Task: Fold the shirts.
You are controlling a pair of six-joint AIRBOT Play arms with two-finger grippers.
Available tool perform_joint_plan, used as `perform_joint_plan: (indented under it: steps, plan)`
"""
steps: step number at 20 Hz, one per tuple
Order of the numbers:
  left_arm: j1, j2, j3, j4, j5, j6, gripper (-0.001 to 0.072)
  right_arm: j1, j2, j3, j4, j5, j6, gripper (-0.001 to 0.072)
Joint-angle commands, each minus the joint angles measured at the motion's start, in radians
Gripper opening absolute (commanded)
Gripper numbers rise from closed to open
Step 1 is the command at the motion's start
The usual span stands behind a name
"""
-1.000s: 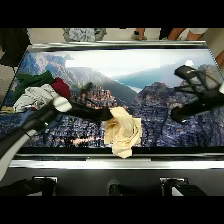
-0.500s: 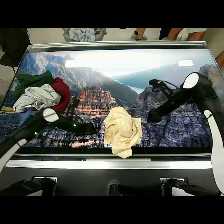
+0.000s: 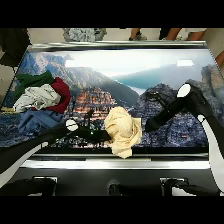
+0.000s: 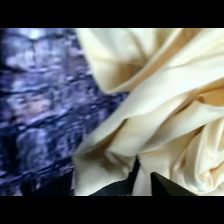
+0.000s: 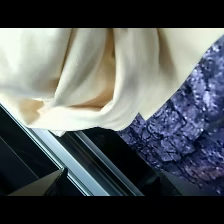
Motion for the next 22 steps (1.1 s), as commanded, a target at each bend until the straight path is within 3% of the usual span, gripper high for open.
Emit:
perform_joint_plan:
  steps: [1, 2, 3, 4, 6, 10, 13, 14, 15, 16, 19, 22]
  plan:
    - [-0.033, -0.047, -0.005, -0.097, 0.067, 0.023, 0.0366, 0.0, 0.014, -0.063, 0.007, -0.024, 0.0, 0.0701]
    - [-0.031, -0.049, -0.005, -0.099, 0.077, 0.019, 0.0289, 0.0, 0.014, -0.091, 0.027, -0.039, 0.0, 0.0704]
    - [-0.029, -0.048, -0.005, -0.099, 0.084, 0.02, 0.0115, 0.0, 0.014, -0.119, 0.064, -0.062, -0.001, 0.0704]
    - [-0.026, -0.048, -0.005, -0.099, 0.083, 0.02, 0.0032, 0.0, 0.014, -0.147, 0.115, -0.093, -0.002, 0.0704]
    - [-0.023, -0.044, -0.005, -0.093, 0.079, 0.024, 0.0031, 0.0, 0.014, -0.207, 0.204, -0.166, -0.019, 0.0705]
    - [-0.023, -0.034, -0.005, -0.093, 0.08, 0.024, 0.0029, 0.0, 0.009, -0.312, 0.232, -0.322, -0.007, 0.0681]
    - [-0.023, -0.034, -0.005, -0.093, 0.083, 0.036, 0.0029, 0.0, -0.03, -0.327, 0.279, -0.353, 0.007, 0.0652]
    - [-0.023, -0.034, -0.005, -0.093, 0.083, 0.051, 0.0029, 0.0, -0.04, -0.327, 0.307, -0.352, -0.001, 0.0574]
    - [-0.023, -0.031, -0.005, -0.084, 0.084, 0.053, 0.0028, 0.0, -0.042, -0.327, 0.33, -0.351, -0.027, 0.0391]
    - [-0.019, -0.026, -0.003, -0.066, 0.083, 0.053, 0.0027, 0.0, -0.036, -0.325, 0.341, -0.354, -0.068, 0.0067]
    - [0.027, 0.04, 0.044, 0.031, 0.079, 0.05, 0.0026, -0.02, 0.042, -0.273, 0.28, -0.324, -0.099, 0.0038]
    - [0.119, 0.205, 0.201, 0.184, 0.071, 0.05, 0.0026, -0.026, 0.217, -0.047, 0.151, -0.28, -0.188, 0.0038]
